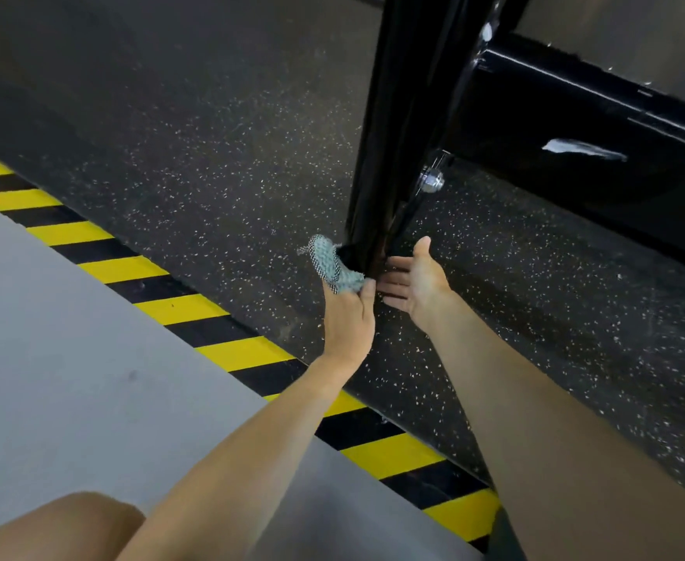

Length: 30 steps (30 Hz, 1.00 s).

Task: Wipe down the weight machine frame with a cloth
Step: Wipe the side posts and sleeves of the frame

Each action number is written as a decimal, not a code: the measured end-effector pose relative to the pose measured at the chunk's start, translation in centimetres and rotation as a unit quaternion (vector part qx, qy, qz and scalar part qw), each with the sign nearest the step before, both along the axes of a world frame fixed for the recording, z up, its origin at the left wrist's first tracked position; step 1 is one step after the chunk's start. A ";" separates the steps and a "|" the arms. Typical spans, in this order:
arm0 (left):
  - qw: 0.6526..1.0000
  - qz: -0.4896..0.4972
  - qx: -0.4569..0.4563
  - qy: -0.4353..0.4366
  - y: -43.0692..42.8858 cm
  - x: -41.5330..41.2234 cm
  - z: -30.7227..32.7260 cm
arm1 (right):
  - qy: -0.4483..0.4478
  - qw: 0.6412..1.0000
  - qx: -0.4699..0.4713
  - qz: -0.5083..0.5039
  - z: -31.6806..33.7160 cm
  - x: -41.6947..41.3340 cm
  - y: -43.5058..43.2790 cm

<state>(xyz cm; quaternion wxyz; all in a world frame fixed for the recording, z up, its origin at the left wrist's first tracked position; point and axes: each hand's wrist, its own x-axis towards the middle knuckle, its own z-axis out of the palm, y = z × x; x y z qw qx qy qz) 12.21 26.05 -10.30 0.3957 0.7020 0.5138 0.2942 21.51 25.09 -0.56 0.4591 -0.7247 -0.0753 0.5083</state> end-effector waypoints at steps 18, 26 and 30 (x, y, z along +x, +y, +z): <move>0.626 0.299 -0.543 -0.473 1.7 0.0 7.2 | -0.025 0.999 -0.007 -0.043 0.3 -1.5 0.7; 0.772 0.175 -0.468 -0.393 3.5 -1.1 12.9 | 0.014 0.993 0.030 -0.116 1.4 -1.7 0.5; 0.742 0.128 -0.491 -0.438 3.3 -3.7 17.5 | 0.103 0.988 -0.032 -0.107 1.9 -4.1 -2.5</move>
